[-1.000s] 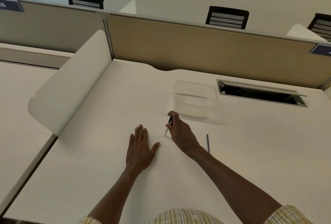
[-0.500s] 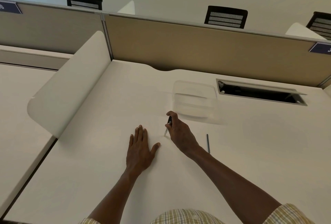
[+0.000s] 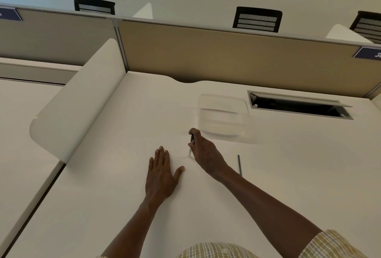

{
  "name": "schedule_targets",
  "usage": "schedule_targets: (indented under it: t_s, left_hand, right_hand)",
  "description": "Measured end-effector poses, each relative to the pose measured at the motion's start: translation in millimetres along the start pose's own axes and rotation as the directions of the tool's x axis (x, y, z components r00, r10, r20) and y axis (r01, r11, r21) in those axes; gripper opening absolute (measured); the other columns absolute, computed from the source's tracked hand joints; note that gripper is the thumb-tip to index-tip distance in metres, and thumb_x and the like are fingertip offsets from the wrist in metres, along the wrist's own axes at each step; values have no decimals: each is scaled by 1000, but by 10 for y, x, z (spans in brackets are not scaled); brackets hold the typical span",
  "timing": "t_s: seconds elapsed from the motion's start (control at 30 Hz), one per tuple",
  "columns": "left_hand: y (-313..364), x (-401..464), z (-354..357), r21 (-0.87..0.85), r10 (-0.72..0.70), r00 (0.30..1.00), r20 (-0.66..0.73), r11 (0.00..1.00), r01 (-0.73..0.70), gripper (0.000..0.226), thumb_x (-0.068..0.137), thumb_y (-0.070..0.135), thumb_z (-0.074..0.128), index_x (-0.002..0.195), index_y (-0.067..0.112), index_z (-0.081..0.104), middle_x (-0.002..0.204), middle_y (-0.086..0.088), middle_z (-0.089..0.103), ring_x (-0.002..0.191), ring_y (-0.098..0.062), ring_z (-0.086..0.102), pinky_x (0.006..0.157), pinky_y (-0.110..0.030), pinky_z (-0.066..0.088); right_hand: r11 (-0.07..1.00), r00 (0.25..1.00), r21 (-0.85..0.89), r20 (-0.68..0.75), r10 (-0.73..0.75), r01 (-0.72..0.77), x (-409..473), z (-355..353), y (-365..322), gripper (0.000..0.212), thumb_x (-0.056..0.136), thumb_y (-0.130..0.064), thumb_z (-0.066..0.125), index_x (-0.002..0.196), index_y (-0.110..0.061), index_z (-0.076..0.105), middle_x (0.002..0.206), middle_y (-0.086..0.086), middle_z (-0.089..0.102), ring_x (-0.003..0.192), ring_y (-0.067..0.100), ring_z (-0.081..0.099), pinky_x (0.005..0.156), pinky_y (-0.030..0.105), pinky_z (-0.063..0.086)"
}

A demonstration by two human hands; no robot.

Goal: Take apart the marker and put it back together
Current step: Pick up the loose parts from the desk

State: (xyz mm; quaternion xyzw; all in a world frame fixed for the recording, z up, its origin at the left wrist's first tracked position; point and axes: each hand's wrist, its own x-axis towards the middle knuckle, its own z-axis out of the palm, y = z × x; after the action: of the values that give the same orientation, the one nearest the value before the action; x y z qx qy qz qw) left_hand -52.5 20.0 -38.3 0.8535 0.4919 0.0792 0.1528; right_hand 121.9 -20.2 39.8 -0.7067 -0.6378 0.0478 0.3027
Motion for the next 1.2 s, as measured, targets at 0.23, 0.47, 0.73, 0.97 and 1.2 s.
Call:
schedule_targets:
  t_s: [0.23,0.47,0.73,0.97,1.2]
  left_hand:
    - [6,0,3,2,3,1000,3,1000,-3,88,95,68,21,155,7,6,166,-9,-3,152,-20,-7,124,-40,3]
    - [5,-4,14,0,3,1000,-4,1000,-3,88,94,69,22,155,7,7,166,-9,-2,152,-20,-7,124,-39,2]
    - [11,12,17,5,4,1000,-7,1000,-4,89,94,70,21,155,7,8,166,-9,-1,153,-20,-6,124,-40,3]
    - [6,13,17,-7,5,1000,-7,1000,-5,88,94,69,22,155,7,9,166,-9,1,153,-21,-4,124,-41,4]
    - [-5,3,20,7,2,1000,-6,1000,-2,88,94,68,23,155,7,9,166,-10,1,153,-21,-4,124,-40,5]
  right_hand:
    - [998,999,30,14,47,-48,0,10,43,36,96,-17,56,121,-25,33,77,-8,51,57,13,51,54,23,40]
    - [995,996,50,-23,88,-87,3,-21,63,41,93,-14,61,121,-26,33,80,-12,50,67,-11,52,57,13,34]
    - [992,989,130,-145,18,1,217,-151,-49,46,93,-7,59,128,-23,34,82,-10,54,86,-8,55,58,0,38]
    - [998,999,32,29,-46,45,68,18,10,35,97,-11,52,125,-23,34,77,-6,53,64,3,50,58,18,41]
    - [999,998,33,55,21,-23,76,47,66,32,99,-18,51,122,-28,31,76,-7,50,62,-1,53,51,15,34]
